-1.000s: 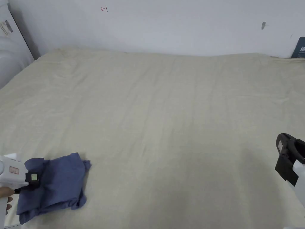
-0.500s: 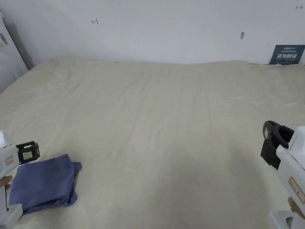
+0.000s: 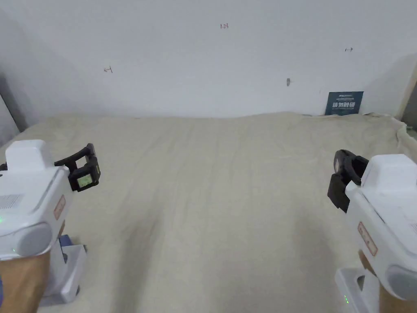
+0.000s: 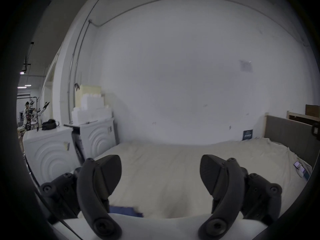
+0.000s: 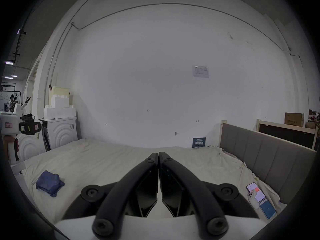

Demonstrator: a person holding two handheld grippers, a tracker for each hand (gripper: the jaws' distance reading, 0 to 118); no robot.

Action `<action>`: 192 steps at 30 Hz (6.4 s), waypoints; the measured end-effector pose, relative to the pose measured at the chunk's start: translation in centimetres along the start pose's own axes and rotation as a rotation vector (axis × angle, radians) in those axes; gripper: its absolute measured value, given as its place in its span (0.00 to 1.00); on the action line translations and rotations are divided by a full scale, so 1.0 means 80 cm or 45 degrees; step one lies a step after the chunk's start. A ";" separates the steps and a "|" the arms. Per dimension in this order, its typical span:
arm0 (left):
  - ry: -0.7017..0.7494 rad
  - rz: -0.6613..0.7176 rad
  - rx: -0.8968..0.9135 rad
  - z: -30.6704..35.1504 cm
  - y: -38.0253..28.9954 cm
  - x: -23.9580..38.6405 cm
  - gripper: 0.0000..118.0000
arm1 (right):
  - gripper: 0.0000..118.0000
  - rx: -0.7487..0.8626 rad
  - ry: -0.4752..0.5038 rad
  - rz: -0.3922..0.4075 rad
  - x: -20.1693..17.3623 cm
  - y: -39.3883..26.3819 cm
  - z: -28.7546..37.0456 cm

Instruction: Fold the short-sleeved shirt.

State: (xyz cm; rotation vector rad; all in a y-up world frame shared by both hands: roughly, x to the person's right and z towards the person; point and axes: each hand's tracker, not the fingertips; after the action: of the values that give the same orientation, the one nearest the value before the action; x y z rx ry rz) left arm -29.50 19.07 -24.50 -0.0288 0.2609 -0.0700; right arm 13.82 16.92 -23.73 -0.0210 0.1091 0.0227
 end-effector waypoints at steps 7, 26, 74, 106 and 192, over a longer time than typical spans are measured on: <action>-0.154 -0.053 0.089 0.026 -0.004 0.076 0.13 | 0.00 0.028 -0.037 -0.018 0.020 0.005 0.017; -0.279 -0.043 0.111 0.058 -0.035 0.157 0.00 | 0.00 0.043 -0.085 -0.029 0.033 0.011 0.050; -0.265 -0.009 0.134 0.074 -0.038 0.160 0.00 | 0.00 0.049 -0.091 -0.022 0.036 0.008 0.062; -0.239 0.088 0.141 0.071 -0.049 0.151 1.00 | 1.00 0.027 -0.113 -0.049 0.040 0.003 0.061; -0.216 0.094 0.173 0.079 -0.047 0.143 1.00 | 1.00 0.078 -0.128 -0.036 0.034 0.008 0.066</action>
State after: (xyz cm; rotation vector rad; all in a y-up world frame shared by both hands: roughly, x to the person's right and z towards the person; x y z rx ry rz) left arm -17.12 14.60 -21.22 0.1099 0.0872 -0.0117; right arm 17.08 17.70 -18.80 0.0401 0.0088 -0.0077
